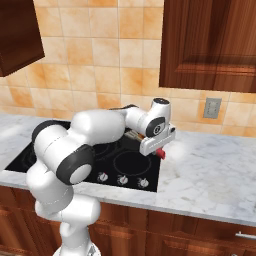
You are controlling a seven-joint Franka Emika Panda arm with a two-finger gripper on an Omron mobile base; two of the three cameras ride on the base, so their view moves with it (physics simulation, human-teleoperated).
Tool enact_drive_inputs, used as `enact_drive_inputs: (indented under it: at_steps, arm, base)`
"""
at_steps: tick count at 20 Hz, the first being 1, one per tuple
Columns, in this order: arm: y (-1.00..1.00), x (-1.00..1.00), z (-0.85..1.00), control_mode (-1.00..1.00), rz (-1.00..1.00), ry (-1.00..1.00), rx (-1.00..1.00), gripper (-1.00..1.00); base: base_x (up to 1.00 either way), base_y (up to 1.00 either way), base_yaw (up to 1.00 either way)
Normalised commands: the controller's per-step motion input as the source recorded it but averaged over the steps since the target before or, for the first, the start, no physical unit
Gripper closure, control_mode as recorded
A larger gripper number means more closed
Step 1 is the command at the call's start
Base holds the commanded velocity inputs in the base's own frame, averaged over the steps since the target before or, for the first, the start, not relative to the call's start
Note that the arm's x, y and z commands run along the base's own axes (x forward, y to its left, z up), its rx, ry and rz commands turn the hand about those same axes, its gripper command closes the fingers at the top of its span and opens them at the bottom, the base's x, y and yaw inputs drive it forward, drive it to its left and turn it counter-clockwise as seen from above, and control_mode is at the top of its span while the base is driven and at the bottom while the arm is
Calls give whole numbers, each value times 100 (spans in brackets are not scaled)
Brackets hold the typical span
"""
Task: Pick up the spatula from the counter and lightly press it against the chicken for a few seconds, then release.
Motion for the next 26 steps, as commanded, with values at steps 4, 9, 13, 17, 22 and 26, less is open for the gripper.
enact_drive_inputs:
  at_steps: [4, 9, 13, 17, 22, 26]
  arm:
    - [0, 14, -8, -100, 0, 0, 0, 100]
    - [-1, 14, -5, -100, 0, 0, 0, 100]
    - [-3, 14, -3, -100, 0, 0, 0, 100]
    - [-5, 9, -5, -100, 0, 0, 0, 100]
    - [-2, 2, -15, -100, 0, 0, 0, 100]
    - [0, 3, -15, -100, 0, 0, 0, 100]
  base:
    - [0, 0, 0]
    - [0, 0, 0]
    - [0, 0, 0]
    - [0, 0, 0]
    - [0, 0, 0]
    - [0, 0, 0]
